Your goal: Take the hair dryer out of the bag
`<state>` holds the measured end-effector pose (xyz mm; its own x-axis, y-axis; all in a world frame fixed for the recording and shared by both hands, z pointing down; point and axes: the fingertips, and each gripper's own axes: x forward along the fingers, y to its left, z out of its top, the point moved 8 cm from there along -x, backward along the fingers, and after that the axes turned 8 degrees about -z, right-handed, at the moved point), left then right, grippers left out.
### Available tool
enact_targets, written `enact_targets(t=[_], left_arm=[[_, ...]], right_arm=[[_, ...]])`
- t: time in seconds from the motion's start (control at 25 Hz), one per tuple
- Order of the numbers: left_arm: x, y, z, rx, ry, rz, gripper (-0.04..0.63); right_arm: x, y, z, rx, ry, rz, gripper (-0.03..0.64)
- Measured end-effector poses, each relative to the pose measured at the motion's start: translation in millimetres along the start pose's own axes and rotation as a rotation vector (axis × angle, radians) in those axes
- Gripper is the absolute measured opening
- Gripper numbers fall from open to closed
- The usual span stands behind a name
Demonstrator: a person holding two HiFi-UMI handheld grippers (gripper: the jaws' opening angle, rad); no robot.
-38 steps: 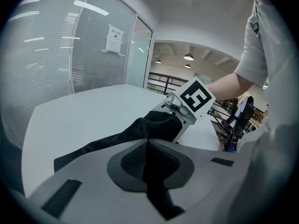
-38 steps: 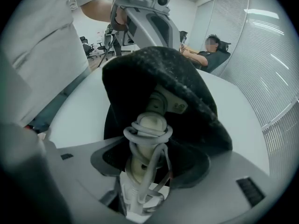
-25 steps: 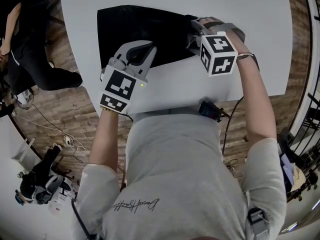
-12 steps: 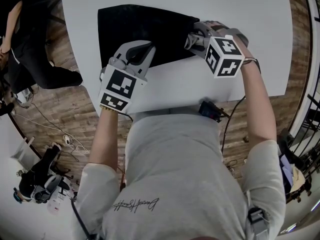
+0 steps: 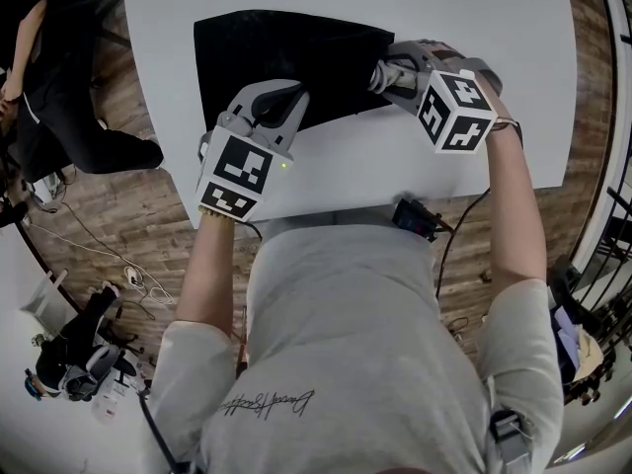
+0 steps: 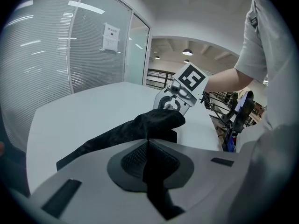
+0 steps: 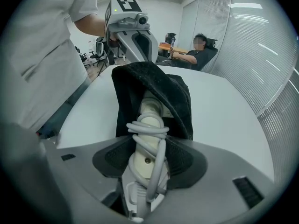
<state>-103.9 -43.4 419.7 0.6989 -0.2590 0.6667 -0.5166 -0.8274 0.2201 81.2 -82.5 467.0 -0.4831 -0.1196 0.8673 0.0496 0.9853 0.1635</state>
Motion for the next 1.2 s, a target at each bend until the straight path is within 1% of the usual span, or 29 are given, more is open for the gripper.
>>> enact_targets(t=[0.16,0.28,0.36,0.68,1.0,1.2], left_arm=[[0.3,-2.9,0.6,0.006,0.006,0.013,0.018],[-5.8,2.9,-1.6,0.005,0.009,0.049,0.017],[-12.9,9.4,-4.7,-0.009,0.004,0.061,0.017],[-8.4,6.3,-6.2,-0.019,0.001,0.066,0.018],[-9.0,7.5,-7.3,-0.013,0.000,0.065,0.018],[-6.6,5.7,-4.8,-0.005,0.006,0.070,0.018]], right_arm=[[-0.4,1.5,-5.5,0.015,-0.011,-0.007,0.230],[-3.9,2.3,-10.1,0.016,-0.009,-0.020,0.227],[-8.1,4.1,-13.3,0.021,-0.016,-0.029,0.224],[-22.7,21.0,-31.1,0.073,-0.046,-0.043,0.221],[-43.3,22.6,-36.1,0.101,-0.042,-0.080,0.221],[-60.0,26.4,-47.6,0.128,-0.037,-0.103,0.221]])
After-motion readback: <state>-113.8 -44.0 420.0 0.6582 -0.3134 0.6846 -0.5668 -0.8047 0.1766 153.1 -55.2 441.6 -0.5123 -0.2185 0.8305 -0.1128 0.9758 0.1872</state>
